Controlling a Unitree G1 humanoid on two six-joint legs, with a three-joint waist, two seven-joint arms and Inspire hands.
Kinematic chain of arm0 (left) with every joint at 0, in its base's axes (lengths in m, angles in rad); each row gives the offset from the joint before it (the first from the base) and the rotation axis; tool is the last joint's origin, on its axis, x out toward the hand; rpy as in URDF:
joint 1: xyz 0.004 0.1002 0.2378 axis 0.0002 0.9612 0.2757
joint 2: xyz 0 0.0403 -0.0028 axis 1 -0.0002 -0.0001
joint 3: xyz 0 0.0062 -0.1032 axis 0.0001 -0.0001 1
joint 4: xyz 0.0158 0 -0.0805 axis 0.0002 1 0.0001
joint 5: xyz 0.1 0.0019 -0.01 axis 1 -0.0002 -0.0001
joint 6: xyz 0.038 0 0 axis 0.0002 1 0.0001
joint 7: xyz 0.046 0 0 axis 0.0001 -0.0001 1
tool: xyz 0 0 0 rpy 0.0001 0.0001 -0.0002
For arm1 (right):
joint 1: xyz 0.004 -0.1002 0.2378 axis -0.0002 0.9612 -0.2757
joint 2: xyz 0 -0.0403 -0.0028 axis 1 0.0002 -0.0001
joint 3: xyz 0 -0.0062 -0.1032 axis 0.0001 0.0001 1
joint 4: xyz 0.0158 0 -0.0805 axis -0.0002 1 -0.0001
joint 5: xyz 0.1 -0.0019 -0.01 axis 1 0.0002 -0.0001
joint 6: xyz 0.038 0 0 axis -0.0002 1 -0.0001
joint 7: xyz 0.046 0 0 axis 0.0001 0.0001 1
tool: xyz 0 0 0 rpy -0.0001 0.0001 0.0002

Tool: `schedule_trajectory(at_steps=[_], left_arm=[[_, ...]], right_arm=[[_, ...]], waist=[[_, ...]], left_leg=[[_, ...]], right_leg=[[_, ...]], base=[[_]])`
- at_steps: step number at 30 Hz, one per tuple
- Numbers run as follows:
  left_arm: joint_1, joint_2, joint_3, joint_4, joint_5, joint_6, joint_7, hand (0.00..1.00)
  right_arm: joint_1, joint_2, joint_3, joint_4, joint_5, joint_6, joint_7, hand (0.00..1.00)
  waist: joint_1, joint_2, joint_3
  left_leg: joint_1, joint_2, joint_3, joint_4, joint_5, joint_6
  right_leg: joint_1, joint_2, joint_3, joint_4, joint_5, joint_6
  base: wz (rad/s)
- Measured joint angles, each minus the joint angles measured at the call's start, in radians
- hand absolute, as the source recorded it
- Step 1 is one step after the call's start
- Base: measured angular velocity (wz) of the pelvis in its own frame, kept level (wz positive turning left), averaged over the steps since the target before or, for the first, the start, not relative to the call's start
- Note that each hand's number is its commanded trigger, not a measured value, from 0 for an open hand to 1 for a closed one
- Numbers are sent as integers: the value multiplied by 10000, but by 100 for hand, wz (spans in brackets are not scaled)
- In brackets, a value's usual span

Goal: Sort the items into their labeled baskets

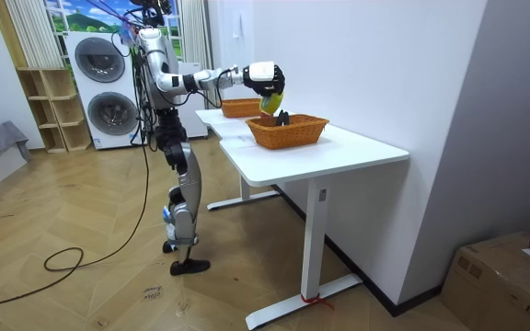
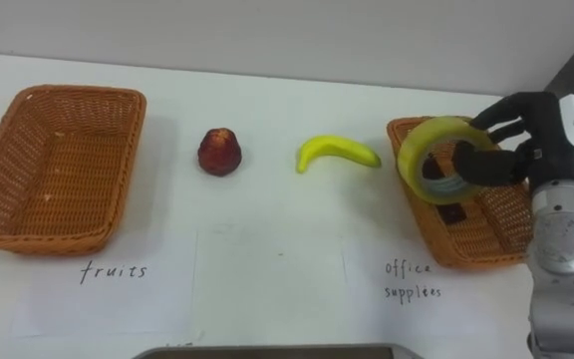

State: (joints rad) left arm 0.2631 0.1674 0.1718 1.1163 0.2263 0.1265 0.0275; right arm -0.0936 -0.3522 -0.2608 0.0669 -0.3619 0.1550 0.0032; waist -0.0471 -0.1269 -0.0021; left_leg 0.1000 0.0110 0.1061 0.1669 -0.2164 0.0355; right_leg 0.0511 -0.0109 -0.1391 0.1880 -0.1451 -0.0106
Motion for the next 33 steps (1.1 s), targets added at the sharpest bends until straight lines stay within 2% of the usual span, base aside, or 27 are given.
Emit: schedule_trajectory(at_steps=[12,33], left_arm=[[-71,142,-205,50,4,17,-211,0],[-80,204,-196,28,9,220,-391,0]], right_arm=[[-1,-27,10,1176,-1,7,535,100],[166,-33,11,1181,-345,6,1014,100]], waist=[[5,-19,7],[-50,-79,5]], left_leg=[[-11,4,32,-16,0,0],[-9,10,31,-1,0,0]], right_leg=[[-25,3,2,-1,0,0],[-15,3,1,-11,0,0]], base=[[0],[0]])
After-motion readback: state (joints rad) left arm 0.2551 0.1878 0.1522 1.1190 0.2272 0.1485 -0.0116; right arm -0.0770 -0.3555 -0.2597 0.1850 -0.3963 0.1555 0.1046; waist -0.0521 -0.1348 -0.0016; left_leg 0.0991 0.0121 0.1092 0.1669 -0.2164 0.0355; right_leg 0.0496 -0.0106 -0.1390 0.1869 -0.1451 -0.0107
